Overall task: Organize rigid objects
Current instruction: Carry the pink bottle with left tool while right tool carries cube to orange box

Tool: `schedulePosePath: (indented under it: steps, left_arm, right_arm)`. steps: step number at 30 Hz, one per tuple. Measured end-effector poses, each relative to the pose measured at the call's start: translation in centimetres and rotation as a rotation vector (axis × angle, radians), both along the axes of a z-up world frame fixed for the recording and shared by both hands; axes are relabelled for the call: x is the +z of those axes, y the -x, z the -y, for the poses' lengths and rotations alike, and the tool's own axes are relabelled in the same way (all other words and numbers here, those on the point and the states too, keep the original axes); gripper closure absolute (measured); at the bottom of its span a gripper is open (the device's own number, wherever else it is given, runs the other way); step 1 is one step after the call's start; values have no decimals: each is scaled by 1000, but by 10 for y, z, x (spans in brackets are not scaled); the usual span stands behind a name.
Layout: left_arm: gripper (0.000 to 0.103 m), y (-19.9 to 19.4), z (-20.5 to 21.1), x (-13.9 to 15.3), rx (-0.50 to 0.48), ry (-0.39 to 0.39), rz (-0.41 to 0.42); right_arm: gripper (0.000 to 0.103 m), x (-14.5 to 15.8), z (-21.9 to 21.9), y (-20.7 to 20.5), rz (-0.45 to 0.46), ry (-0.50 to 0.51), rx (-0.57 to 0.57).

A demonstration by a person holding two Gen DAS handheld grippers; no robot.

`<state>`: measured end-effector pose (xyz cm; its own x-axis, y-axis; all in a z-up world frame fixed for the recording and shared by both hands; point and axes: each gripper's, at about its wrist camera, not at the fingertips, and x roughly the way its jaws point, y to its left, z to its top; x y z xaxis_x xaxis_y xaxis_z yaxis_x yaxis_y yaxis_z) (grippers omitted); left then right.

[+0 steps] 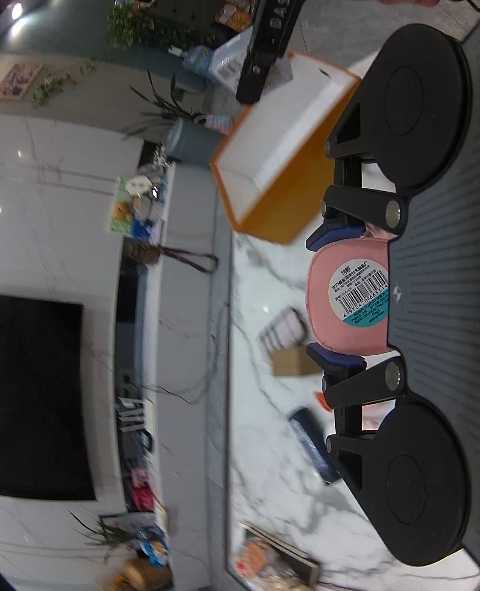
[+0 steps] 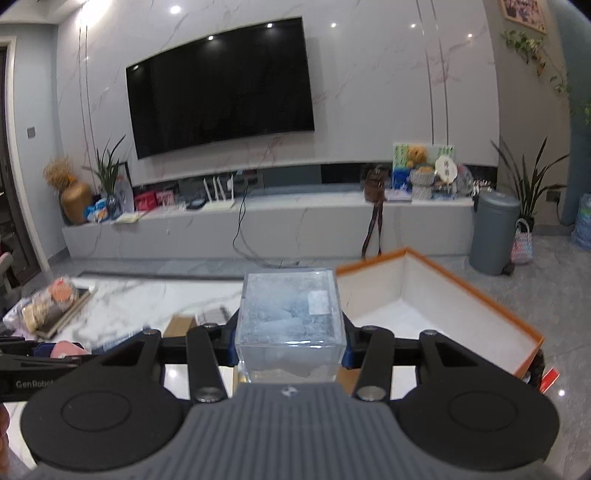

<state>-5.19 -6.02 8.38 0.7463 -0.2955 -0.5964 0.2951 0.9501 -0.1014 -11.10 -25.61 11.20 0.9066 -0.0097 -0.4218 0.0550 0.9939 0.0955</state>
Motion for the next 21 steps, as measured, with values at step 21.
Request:
schedulePosePath:
  steps: [21]
  left_arm:
    - [41, -54, 146, 57, -226, 61, 62]
  right_arm:
    - [56, 49, 112, -29, -39, -12, -118]
